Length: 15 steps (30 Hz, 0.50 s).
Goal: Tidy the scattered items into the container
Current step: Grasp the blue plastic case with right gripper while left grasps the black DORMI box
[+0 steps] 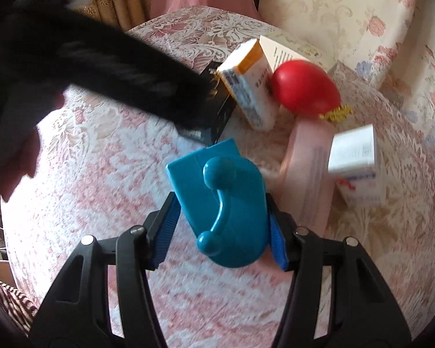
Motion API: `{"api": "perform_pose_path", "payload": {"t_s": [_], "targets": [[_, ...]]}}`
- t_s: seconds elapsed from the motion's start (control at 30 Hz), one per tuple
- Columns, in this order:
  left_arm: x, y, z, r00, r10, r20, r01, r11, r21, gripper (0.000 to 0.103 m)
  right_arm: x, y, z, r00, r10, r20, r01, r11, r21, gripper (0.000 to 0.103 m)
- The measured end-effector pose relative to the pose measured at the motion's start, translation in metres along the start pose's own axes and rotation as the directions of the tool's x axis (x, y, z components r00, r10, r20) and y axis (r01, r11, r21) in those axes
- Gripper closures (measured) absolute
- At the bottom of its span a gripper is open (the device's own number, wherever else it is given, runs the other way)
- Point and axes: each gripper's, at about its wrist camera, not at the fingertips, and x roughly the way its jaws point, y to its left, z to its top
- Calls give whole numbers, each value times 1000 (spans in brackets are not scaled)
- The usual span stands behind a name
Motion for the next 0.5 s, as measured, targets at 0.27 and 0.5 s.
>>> {"api": "perform_pose_path", "payload": {"t_s": [0.27, 0.5], "targets": [[26, -12, 7, 993, 117, 30, -118, 992, 41, 22, -5, -4, -11, 1000, -12, -18, 12, 999, 40, 44], [26, -7, 4, 987, 145, 68, -148, 988, 45, 53, -4, -9, -11, 1000, -16, -22, 17, 998, 58, 43]]}}
